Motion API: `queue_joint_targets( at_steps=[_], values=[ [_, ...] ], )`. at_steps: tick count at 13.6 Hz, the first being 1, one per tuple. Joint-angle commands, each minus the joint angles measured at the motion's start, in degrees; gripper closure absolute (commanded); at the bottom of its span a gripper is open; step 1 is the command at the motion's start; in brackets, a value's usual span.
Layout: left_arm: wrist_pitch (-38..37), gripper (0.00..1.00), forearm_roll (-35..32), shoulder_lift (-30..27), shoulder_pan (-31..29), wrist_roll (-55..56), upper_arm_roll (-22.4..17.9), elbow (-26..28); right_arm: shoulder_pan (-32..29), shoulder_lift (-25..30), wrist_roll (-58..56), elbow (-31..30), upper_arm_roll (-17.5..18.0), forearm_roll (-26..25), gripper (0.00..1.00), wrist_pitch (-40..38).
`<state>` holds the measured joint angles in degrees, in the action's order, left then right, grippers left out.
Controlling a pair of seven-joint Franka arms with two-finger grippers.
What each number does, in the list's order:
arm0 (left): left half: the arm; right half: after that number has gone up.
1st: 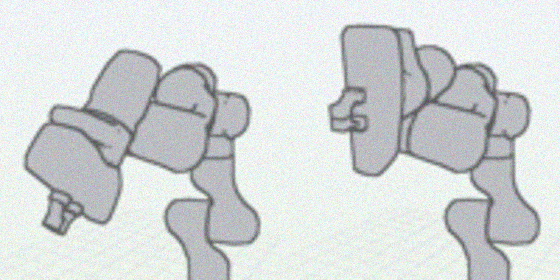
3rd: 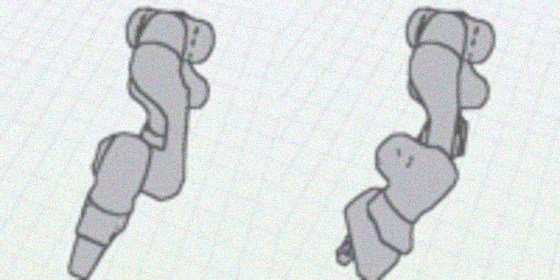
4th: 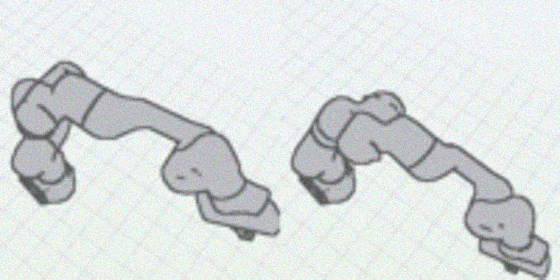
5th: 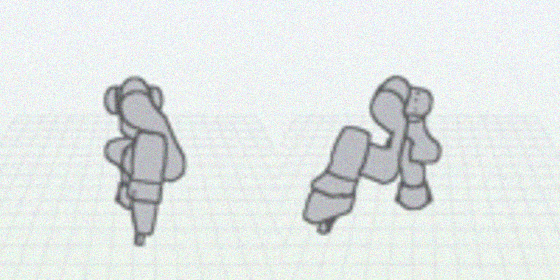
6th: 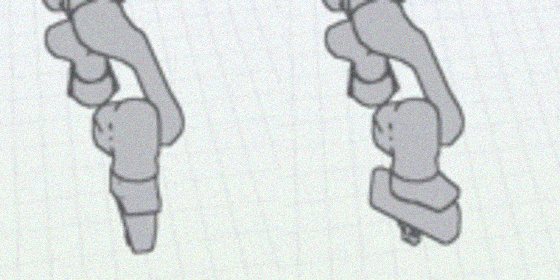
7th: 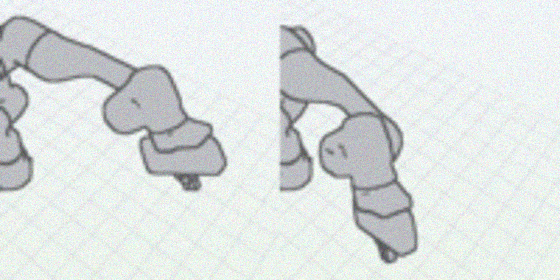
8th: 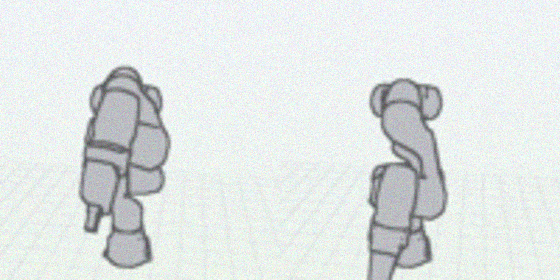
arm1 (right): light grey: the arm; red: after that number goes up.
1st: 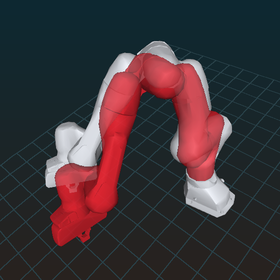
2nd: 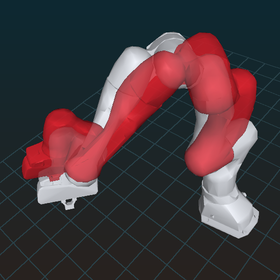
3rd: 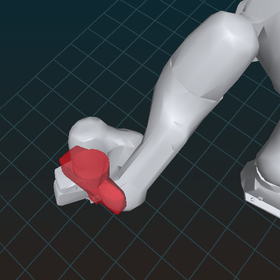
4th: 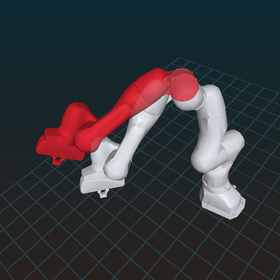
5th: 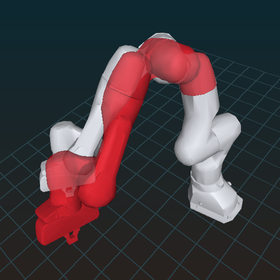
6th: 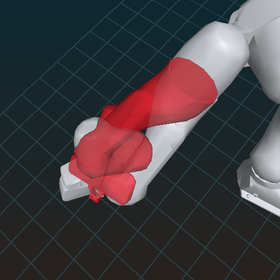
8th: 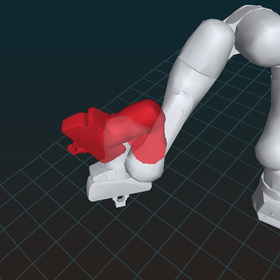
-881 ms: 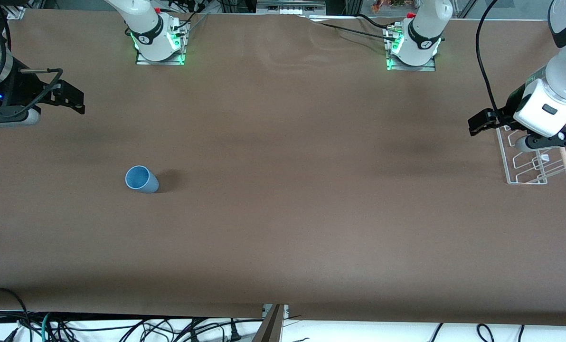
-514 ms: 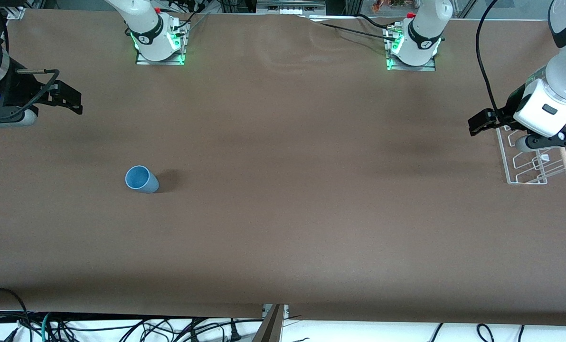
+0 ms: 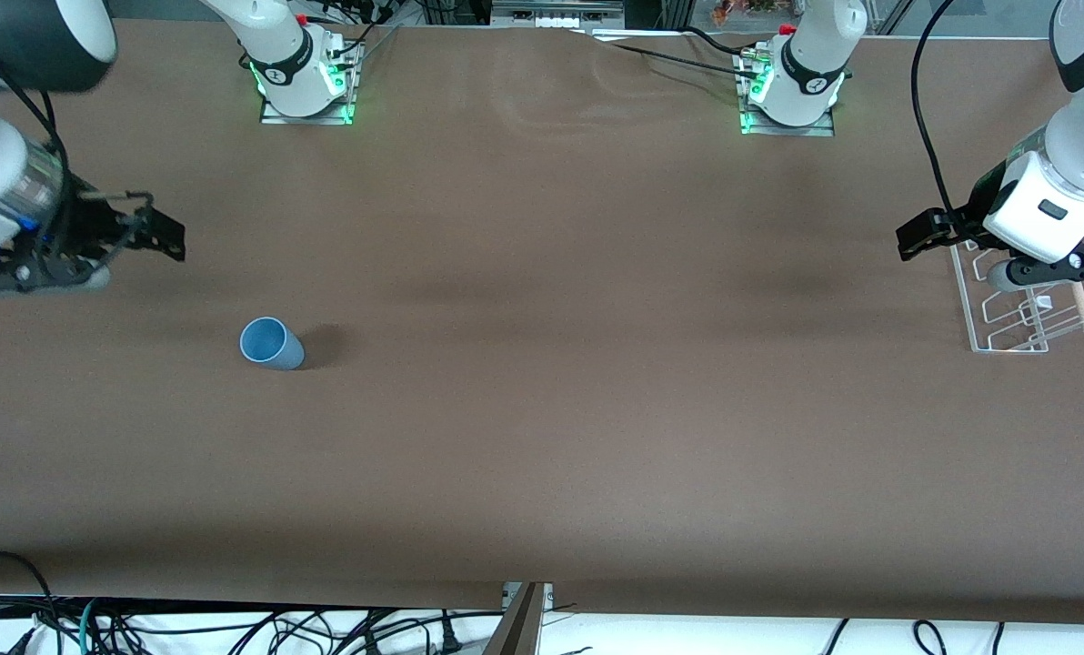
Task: Transfer cup to left arm and place on rack
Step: 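Move the right gripper down over the light blue cup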
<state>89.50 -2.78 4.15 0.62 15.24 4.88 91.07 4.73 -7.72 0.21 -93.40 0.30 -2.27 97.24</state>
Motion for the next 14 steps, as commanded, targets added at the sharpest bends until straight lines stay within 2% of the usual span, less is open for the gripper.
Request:
queue_joint_targets(
  at_steps=[1,5,9,14],
  values=[
    [0.41,0.0,0.14,-0.28,-0.35,-1.36,0.12,0.16,-1.21,-2.38,-0.03,-3.62,0.67,-0.98,0.0,5.49],
    [0.41,0.0,0.06,-0.28,-0.44,-1.36,0.12,0.16,-1.21,-7.21,-0.12,-6.78,-0.03,-0.98,0.0,12.52],
    [0.41,0.0,0.14,-0.28,-0.35,-1.36,0.12,0.16,-1.3,-7.66,-0.29,-16.1,-1.17,-0.81,0.0,24.03],
    [0.41,0.0,0.14,-0.28,-0.35,-1.36,0.12,0.16,-1.65,-9.15,-1.08,-21.47,-1.7,-0.63,0.0,31.07]
  ],
)
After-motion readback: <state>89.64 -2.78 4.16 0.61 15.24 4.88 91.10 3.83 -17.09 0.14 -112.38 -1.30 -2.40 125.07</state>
